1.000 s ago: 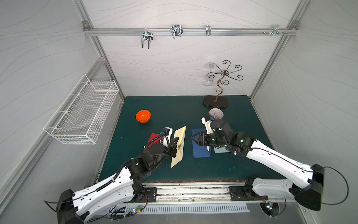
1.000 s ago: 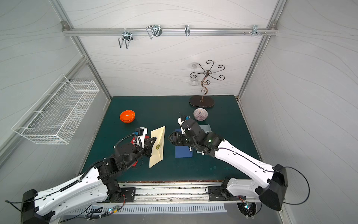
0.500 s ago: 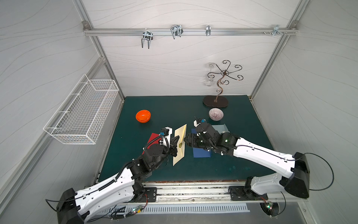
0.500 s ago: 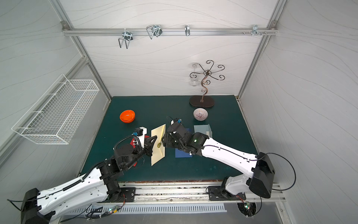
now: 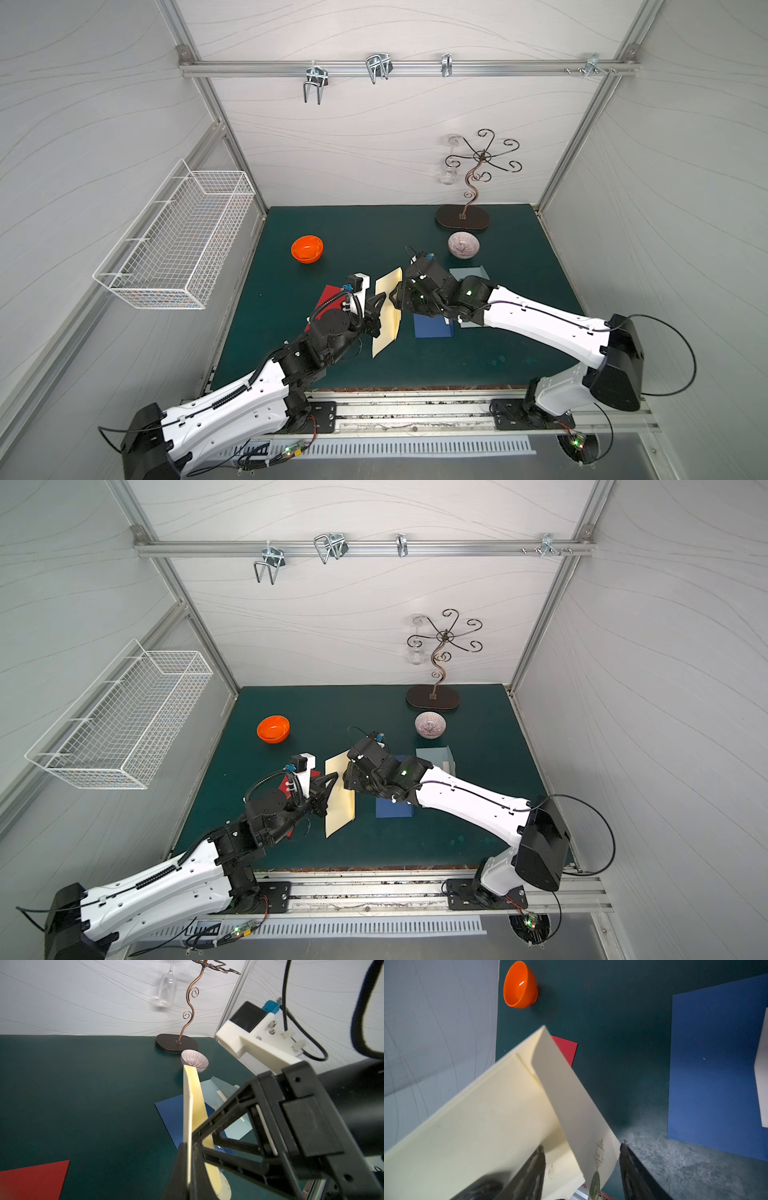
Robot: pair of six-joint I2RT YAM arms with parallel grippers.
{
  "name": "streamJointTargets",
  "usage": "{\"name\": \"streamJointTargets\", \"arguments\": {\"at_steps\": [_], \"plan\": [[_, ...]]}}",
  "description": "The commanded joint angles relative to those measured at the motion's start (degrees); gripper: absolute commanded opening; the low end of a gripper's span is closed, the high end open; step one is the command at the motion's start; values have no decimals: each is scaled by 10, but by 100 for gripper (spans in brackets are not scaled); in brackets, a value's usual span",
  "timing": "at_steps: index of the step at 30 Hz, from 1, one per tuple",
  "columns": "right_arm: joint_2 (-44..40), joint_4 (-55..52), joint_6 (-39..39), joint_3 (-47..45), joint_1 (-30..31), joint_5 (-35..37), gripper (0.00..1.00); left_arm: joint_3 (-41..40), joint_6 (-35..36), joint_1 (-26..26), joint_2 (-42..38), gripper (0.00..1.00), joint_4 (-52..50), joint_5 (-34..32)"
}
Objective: Open the envelope
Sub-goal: Open the envelope flap on the envelope.
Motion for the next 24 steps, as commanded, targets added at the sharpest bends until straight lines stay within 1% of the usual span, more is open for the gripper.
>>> {"name": "streamJointTargets", "arguments": {"at_steps": [1, 9, 18, 21, 24], "plan": [[13, -34, 11, 16, 6, 15, 59, 4, 0, -2, -8, 0, 30, 11], [27, -78, 21, 33, 6, 43, 58, 1, 3, -2, -11, 0, 30, 12], [27, -98, 25, 30, 5, 52, 57, 4, 6, -2, -12, 0, 25, 17], [22, -116, 28, 21, -5, 66, 56, 2, 7, -1, -21, 0, 20, 23], [11, -113, 24, -5, -36, 36, 56, -3, 12, -2, -35, 0, 21, 34]]}}
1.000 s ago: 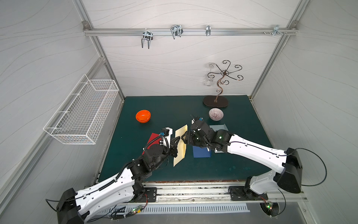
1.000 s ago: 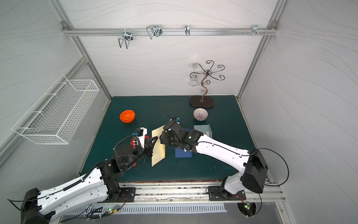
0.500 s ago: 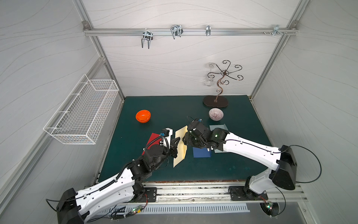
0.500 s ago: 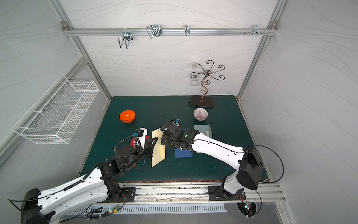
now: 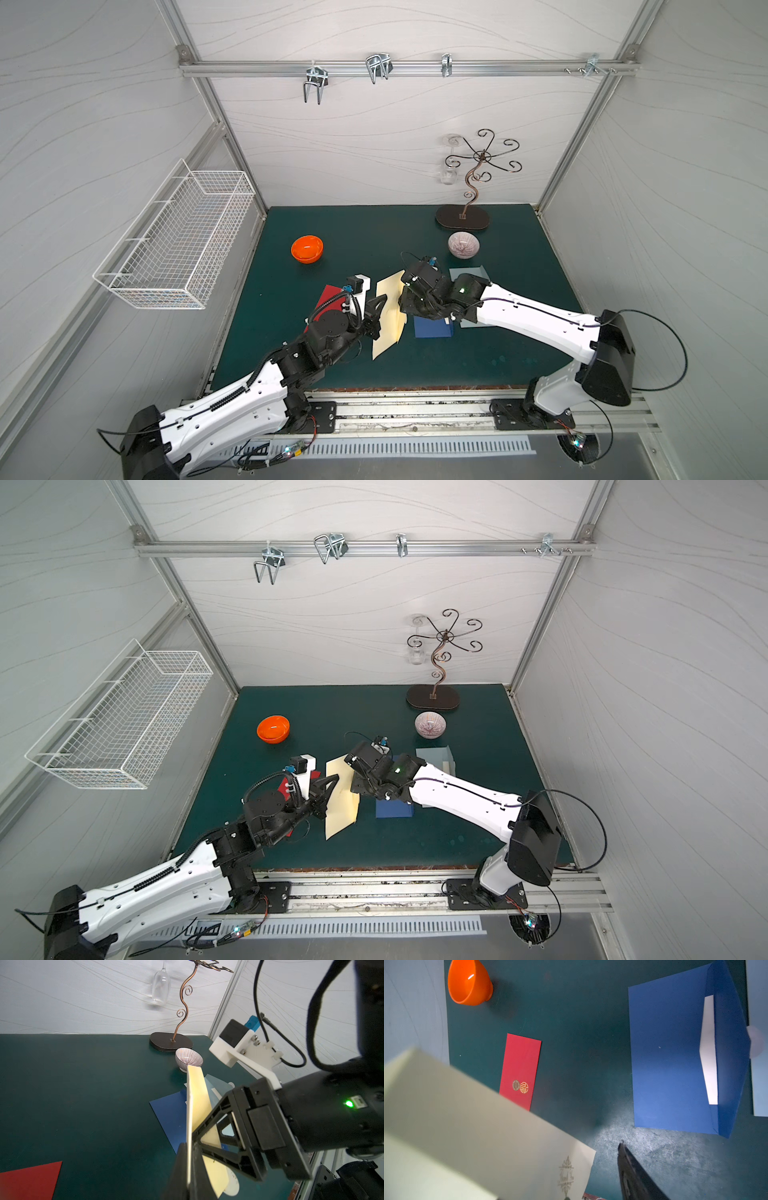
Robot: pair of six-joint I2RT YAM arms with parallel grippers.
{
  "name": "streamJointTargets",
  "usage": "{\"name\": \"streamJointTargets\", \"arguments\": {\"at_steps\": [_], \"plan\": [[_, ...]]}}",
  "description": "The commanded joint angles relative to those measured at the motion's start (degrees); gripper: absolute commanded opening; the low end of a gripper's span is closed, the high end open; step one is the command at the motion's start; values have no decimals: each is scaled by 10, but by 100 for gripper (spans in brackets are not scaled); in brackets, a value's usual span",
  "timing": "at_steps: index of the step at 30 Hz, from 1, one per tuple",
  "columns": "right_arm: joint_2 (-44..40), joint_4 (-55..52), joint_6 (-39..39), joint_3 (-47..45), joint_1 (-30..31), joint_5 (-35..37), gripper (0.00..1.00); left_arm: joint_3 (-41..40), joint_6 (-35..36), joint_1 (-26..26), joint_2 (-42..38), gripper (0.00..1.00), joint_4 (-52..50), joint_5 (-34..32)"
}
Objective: Open the envelope
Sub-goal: Open the envelope flap on the envelope.
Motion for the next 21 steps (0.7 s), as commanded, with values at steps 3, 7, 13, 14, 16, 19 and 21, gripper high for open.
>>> {"name": "streamJointTargets", "arguments": {"at_steps": [3, 7, 13, 14, 16, 19, 21], "plan": [[-24, 8, -16, -57, -60, -65, 55, -1, 10, -1, -30, 0, 23, 33], [-57, 68, -60, -95, -74, -99, 55, -3, -1, -1, -34, 0, 23, 49], [-132, 137, -148, -135, -73, -132, 57, 6, -59, 0, -36, 0, -15, -11], [-148, 148, -162, -146, -74, -136, 58, 5, -73, 2, -38, 0, -18, -23], [-179, 177, -189, -171, -74, -146, 59, 4, -110, 18, -45, 0, -23, -19], [-232, 224, -216, -221, -75, -152, 61, 0, -207, 91, -51, 0, -23, 57], [-262, 255, -225, -253, -75, -159, 62, -10, -273, 146, -52, 0, -6, 121]]}}
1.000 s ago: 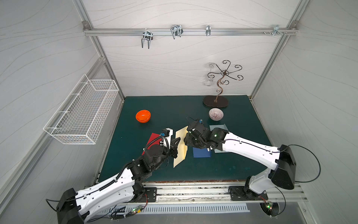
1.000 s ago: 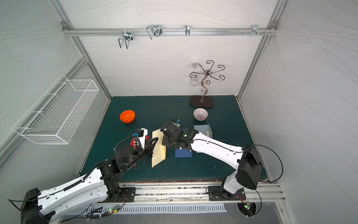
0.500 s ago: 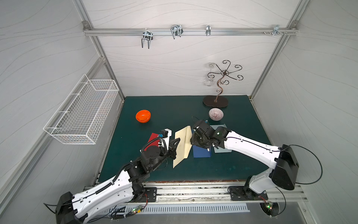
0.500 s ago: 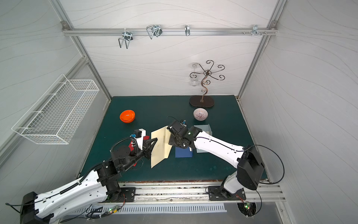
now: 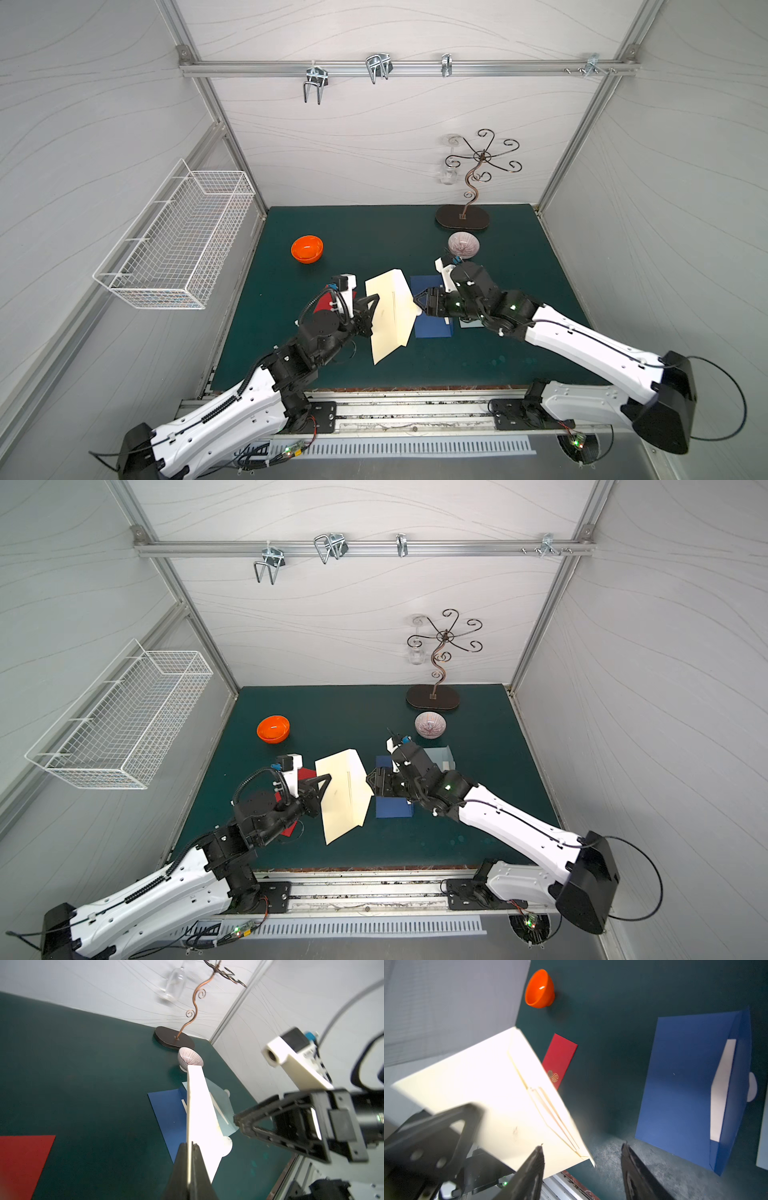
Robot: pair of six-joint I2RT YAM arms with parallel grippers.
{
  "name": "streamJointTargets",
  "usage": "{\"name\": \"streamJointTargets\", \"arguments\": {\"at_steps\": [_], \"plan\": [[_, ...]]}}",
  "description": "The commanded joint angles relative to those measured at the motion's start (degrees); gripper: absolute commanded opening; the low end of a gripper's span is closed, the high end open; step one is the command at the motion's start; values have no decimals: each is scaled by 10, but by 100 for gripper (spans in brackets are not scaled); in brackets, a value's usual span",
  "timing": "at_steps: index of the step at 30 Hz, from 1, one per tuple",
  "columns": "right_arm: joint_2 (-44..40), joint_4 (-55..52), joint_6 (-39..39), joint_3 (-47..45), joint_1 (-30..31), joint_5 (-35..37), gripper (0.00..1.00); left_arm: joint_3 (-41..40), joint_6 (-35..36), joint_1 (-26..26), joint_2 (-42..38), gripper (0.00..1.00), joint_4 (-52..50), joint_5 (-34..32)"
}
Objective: Open the envelope
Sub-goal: Open the envelope flap on the envelope, then place the envelope at the center of the board.
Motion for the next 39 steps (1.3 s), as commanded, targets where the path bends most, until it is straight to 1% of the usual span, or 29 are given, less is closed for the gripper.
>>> {"name": "streamJointTargets", "arguments": {"at_steps": [1, 3, 4, 6, 9, 12, 17, 20, 24, 27, 32, 37, 39], "plan": [[-42, 78, -49, -52, 0, -26, 62, -9, -145, 76, -9, 0, 47, 98], [-64, 114, -55, -83, 0, -49, 65, -23, -194, 105, -12, 0, 78, 129], [-70, 131, -55, -94, 0, -64, 66, -27, -212, 112, -13, 0, 92, 137], [-75, 171, -55, -115, 0, -102, 68, -35, -246, 117, -11, 0, 122, 146], [-63, 186, -47, -116, 0, -134, 68, -40, -286, 119, -7, 0, 159, 152], [-46, 181, -48, -107, 0, -135, 68, -42, -312, 121, -4, 0, 196, 158], [-38, 180, -52, -105, -1, -125, 67, -39, -330, 124, -3, 0, 210, 172], [-35, 192, -47, -109, -9, -145, 61, -36, -333, 124, -1, 0, 211, 177], [-35, 208, -27, -112, -24, -182, 48, -36, -334, 125, 1, 0, 204, 177], [-37, 207, -22, -113, -31, -191, 40, -35, -334, 125, 5, 0, 200, 177], [-31, 198, -24, -110, -36, -196, 28, -30, -341, 126, 8, 0, 188, 173], [-25, 191, -28, -108, -39, -196, 19, -29, -346, 127, 11, 0, 186, 169], [-24, 189, -29, -110, -41, -192, 16, -24, -351, 127, 13, 0, 149, 165]]}}
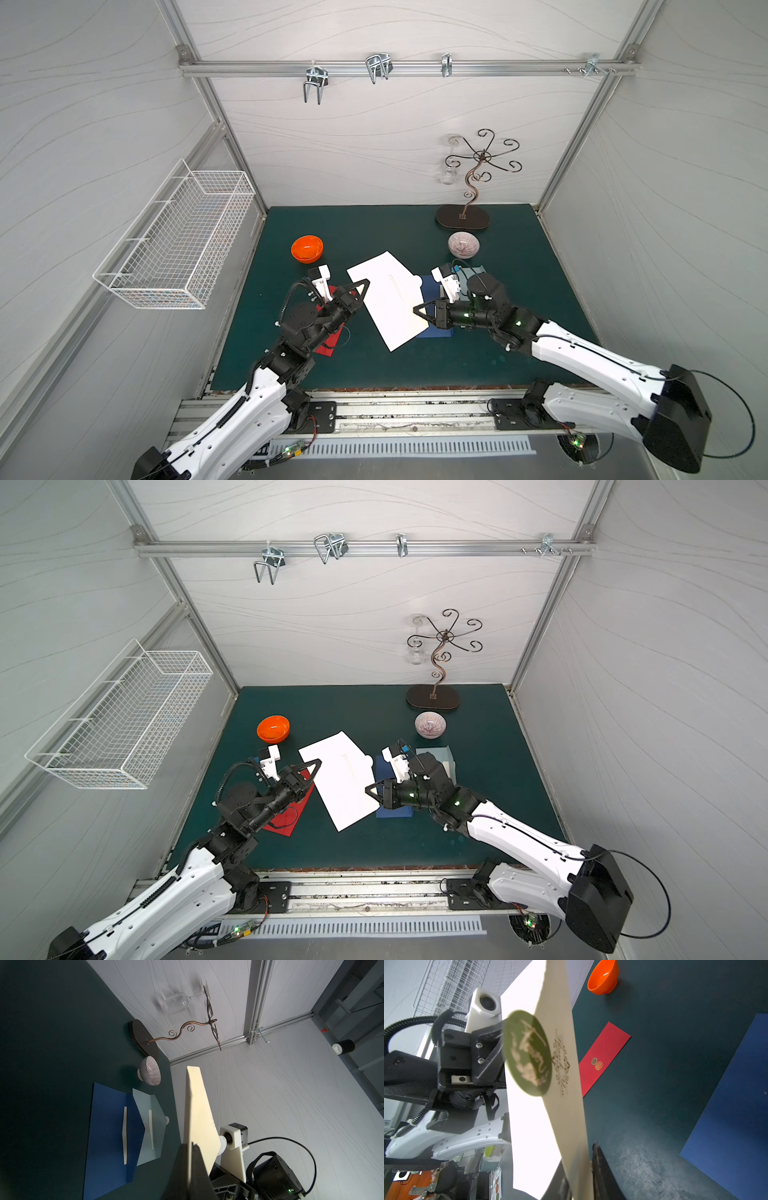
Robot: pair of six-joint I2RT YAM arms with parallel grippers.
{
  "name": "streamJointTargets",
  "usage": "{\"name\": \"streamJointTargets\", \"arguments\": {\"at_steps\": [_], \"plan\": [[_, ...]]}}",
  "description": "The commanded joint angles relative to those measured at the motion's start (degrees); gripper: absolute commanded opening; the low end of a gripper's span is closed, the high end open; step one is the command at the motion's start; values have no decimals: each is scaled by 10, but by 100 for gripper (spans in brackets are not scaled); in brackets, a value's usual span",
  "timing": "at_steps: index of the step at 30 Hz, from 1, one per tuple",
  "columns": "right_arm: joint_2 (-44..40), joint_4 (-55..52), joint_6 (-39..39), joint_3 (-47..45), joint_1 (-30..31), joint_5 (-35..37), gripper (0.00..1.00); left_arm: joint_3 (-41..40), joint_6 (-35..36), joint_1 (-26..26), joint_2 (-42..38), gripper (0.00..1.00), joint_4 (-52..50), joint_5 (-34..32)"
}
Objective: Open the envelope
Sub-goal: Place the envelope at the center of the board.
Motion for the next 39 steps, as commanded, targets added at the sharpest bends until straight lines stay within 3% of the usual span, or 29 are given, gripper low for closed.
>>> {"name": "streamJointTargets", "arguments": {"at_steps": [1, 4, 6, 9, 15, 18, 21, 25, 39], "plan": [[2, 0, -5, 7, -5, -2, 14, 23, -15, 4, 2, 0, -9, -2], [1, -9, -13, 8, -8, 3, 6, 26, -10, 4, 3, 0, -23, -4], [4, -23, -17, 13, -10, 8, 5, 29, -5, 5, 4, 9, -37, -8], [9, -31, -22, 21, -11, 13, 2, 35, 4, 4, 3, 10, -60, -12], [35, -57, -24, 42, -11, 51, 0, 62, 33, 5, 2, 49, -160, -42], [61, -89, -9, 60, -18, 109, 0, 100, 94, 5, 6, 59, -295, -103], [110, -86, 23, 72, -46, 123, 0, 122, 143, 6, 15, 62, -419, -190], [186, -77, 26, 118, -73, 96, 0, 119, 172, 6, 8, 66, -460, -223], [447, -68, 34, 353, -103, 119, 3, 106, 182, 6, 3, 66, -459, -231]]}}
